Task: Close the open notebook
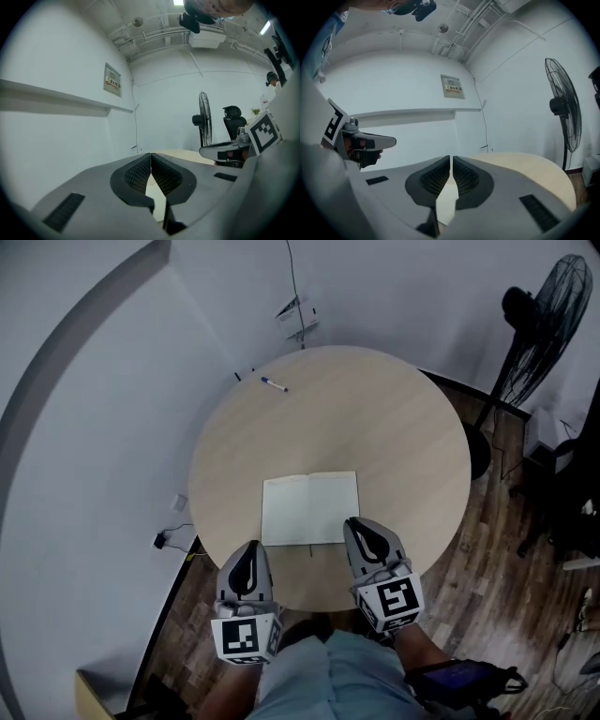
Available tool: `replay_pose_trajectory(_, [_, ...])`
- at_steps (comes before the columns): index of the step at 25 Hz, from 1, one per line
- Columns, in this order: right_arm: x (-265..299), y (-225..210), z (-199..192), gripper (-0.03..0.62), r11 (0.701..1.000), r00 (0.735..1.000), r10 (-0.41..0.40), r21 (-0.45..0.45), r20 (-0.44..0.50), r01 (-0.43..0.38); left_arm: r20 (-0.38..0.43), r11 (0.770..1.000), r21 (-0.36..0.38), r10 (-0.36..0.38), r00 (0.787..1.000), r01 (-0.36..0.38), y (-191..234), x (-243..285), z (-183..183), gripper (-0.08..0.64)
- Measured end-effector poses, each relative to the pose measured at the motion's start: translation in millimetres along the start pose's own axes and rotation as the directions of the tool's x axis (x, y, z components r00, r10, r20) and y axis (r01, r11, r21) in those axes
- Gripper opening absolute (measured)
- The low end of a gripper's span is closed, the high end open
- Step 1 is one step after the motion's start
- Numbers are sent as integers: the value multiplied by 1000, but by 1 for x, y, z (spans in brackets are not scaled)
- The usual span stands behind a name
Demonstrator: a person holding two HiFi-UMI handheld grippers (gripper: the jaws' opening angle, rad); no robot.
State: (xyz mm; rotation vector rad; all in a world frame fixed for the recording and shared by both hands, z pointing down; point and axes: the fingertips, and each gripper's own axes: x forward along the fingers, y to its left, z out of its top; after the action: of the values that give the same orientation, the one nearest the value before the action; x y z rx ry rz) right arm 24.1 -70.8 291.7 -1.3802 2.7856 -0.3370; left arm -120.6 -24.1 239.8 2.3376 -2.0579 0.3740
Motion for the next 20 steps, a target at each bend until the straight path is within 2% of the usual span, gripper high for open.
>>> replay_pose_trajectory(5, [37,12,-3,49,999,998,51,-19,-28,-51,0,997,-28,76,997,-76,39,10,-5,20])
replay_pose_trajectory(11, [106,24,-14,49,997,995,64,-36,-74,-67,-49,992,-80,92,995,-95,99,55,-40,21])
replay_pose_trajectory(15, [149,24,-32,49,996,989,70,-52,-128,-77,-101,985,-135,91,991,-104,131,86,-79,21])
replay_pose_trajectory(20, [172,14,-71,49,998,978,59,-22,-200,-64,-212,976,-199,40,976,-83,135,112,-148,23])
